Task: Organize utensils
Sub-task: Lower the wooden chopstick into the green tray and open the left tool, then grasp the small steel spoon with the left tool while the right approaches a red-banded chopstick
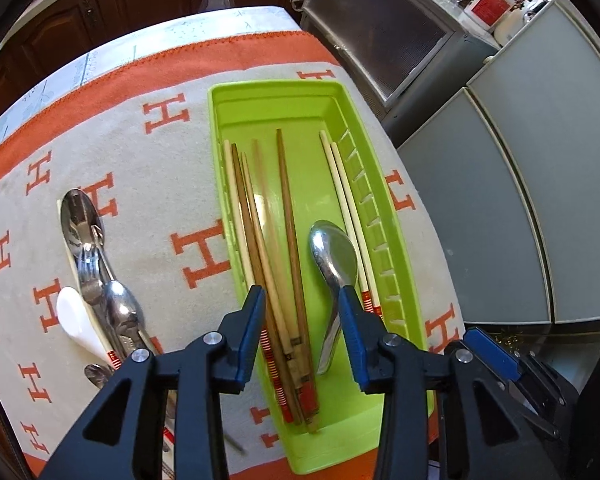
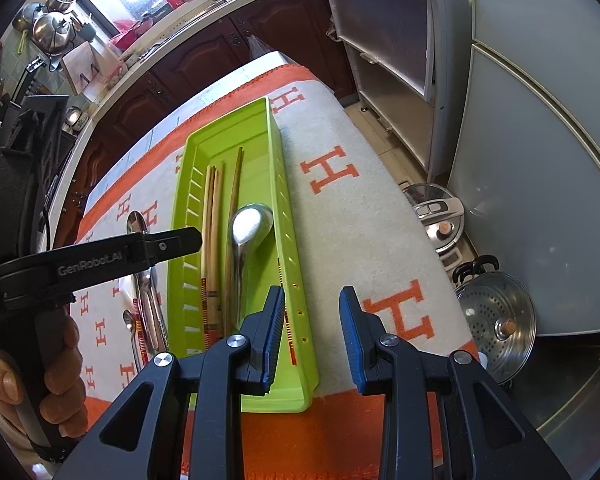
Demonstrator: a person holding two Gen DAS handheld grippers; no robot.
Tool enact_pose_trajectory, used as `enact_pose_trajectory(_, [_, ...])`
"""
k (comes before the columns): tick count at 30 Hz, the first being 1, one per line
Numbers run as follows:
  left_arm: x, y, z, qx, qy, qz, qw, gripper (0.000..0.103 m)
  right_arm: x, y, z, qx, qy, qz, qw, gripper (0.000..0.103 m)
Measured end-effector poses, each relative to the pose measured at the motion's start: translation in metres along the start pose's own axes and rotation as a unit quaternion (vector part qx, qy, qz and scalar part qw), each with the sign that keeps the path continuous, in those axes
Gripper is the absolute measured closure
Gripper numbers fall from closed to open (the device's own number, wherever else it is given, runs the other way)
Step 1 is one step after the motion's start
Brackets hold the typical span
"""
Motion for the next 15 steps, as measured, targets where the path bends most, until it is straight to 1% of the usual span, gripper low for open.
enact_pose_trajectory(2, [0.009,-0.002,0.003,-0.009,0.005,-0.006,0.9999,0.061,0.002,-0.001,0.003,0.003,0.001,-0.001,1.0,0.074])
enact_pose_trajectory(8, [0.052,-0.012,0.012,-0.052,0.032,-0.049,0.9969,0.06,0.007,-0.006,0.016,0.016,0.003,-0.004,1.0,0.074])
enact_pose_trajectory(15, [0.096,-0.03,0.044,-0.054,0.05,-0.059,0.9956,0.06,0.012,-0.015,0.038,0.047,0.008,-0.004,0.999,0.074])
Point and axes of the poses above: each gripper's, at about its wrist camera, not at the fingertips, and x roughly against the way its jaws point, z to its left, y to its top, the point moved 2 cm from there along -x, roughly the way its jaws point, and after that the axes turned 11 degrees about -y, right-handed, at the moved point
